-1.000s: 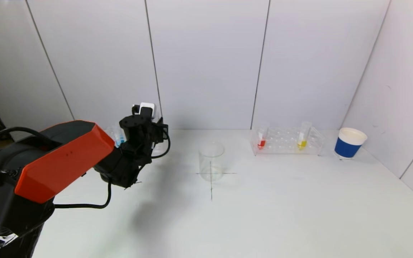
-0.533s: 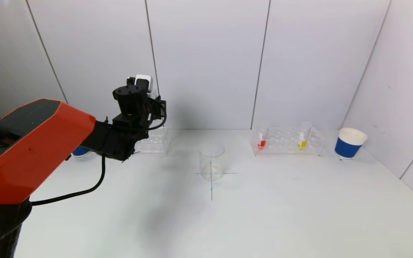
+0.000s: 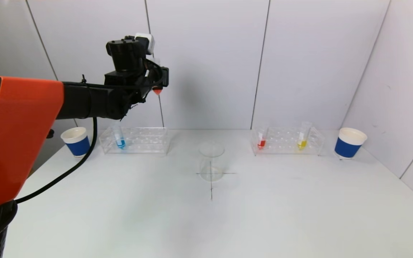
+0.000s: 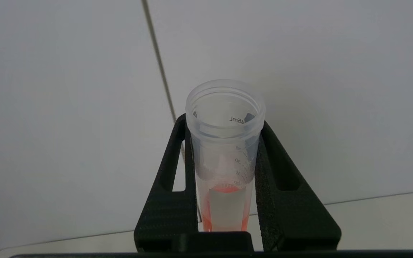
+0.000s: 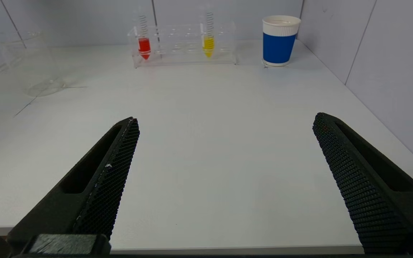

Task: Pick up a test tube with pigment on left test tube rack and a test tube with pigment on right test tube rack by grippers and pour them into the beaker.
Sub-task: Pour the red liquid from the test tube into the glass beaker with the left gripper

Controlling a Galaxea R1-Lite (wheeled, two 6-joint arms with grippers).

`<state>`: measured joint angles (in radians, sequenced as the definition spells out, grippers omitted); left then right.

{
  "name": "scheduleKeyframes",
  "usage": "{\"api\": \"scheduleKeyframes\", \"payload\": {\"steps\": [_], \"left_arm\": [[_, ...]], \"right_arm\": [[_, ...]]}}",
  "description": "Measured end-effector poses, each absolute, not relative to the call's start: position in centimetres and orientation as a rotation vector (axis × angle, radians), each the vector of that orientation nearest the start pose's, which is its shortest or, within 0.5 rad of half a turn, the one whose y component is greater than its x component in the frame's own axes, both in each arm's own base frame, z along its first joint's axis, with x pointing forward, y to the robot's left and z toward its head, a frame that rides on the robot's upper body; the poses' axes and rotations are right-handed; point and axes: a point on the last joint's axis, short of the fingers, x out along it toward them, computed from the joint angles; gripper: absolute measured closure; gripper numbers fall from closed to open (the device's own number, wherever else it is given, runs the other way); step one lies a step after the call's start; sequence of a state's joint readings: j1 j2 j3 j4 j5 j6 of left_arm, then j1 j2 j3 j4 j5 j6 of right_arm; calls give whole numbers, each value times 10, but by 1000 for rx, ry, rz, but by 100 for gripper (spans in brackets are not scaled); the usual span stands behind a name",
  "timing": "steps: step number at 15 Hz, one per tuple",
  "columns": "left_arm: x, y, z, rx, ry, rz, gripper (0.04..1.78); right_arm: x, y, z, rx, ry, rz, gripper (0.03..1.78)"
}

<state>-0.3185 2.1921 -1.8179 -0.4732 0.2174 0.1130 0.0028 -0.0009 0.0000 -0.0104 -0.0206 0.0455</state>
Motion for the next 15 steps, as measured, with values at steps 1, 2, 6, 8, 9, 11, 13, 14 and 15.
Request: {"api": "scheduleKeyframes", "payload": {"steps": [1,2,6,8,9,11,13,14,15], "left_arm": [[443,-143,270,88,-90,-119,135],[442,-145,277,93,-74,-147,135],[437,-157,283,104,-45,-324,135],[437,-159,284,105,-51,-385,135],[436,-160,284,105,-51,-435,135],[435,-163,281,111,-36,-537,135],[434,-164,278,118,-8,-632,135],[434,-164,275,126,8,-689,135],[433,-165,272,148,23,-753,135]], "right_arm": [[-23,-1,77,46,-12,-17,5],[-23,-1,76,46,-11,-17,5],[-23,-1,76,46,-11,-17,5],[-23,-1,77,46,-12,-17,5],[-23,-1,77,46,-12,-17,5],[-23,-1,77,46,-12,-18,5],[-23,-1,77,46,-12,-17,5],[-23,-1,77,46,-12,-17,5],[-23,-1,77,46,-12,-17,5]]}}
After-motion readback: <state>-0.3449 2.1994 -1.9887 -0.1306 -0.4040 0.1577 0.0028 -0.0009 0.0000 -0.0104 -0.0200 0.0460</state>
